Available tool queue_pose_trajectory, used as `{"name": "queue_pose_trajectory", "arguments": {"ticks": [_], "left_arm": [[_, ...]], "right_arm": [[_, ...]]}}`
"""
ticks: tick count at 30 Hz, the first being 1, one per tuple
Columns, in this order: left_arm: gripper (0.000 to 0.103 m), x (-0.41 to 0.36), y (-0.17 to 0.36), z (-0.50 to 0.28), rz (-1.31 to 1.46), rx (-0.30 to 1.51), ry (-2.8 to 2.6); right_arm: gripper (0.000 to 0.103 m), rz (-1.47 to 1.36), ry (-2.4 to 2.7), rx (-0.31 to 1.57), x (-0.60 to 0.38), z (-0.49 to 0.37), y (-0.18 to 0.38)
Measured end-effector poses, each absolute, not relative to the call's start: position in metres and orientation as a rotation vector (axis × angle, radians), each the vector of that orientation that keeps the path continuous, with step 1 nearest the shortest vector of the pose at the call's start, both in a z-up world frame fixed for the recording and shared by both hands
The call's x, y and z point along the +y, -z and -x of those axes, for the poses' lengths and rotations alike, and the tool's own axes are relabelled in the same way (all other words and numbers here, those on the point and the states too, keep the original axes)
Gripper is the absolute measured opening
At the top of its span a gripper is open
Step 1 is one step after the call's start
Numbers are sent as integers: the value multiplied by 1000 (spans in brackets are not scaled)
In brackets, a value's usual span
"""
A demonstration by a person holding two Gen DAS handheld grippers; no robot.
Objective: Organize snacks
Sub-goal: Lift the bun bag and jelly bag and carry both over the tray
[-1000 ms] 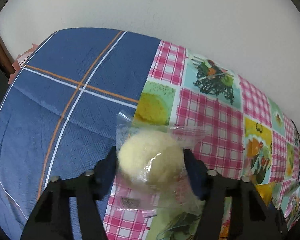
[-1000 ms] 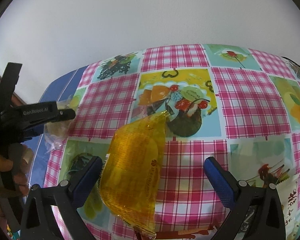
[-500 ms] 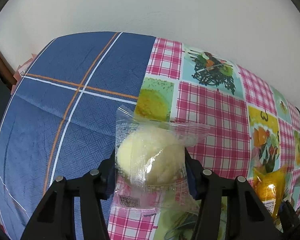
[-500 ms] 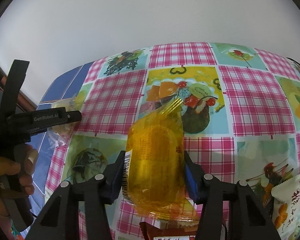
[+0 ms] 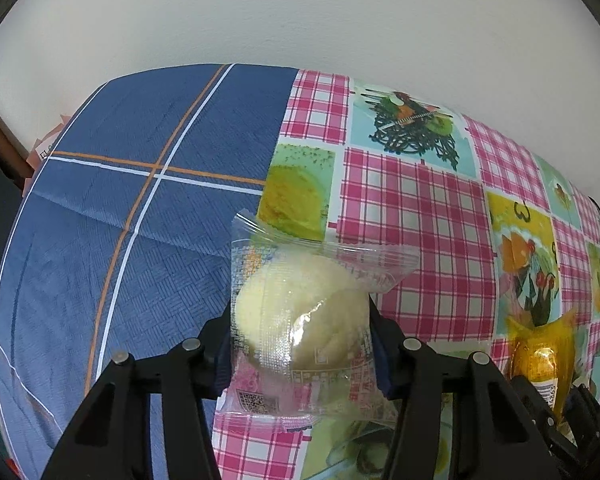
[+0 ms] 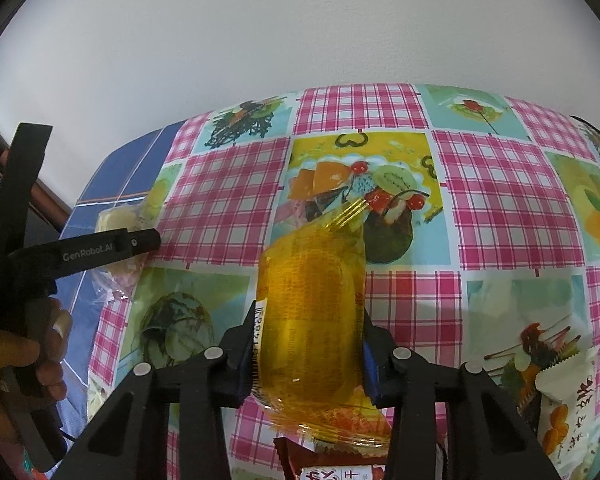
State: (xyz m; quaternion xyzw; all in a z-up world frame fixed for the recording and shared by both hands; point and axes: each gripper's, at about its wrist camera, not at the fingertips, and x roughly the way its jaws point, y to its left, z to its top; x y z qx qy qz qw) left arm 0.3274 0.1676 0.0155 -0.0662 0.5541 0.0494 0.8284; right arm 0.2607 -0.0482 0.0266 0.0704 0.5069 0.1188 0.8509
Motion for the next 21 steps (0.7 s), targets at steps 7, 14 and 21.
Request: {"name": "queue_pose_trajectory", "arguments": {"ticks": [7, 14, 21], "left_arm": [[55, 166, -16, -322, 153, 1193, -105], [55, 166, -20, -310, 184, 1216, -119], [55, 155, -31, -288, 209, 1223, -140]], "right_arm": [[44, -152, -242, 1083, -49, -260, -28], [43, -162, -236, 1088, -57, -253, -39], [43, -170, -245, 1075, -68, -242, -61]]}}
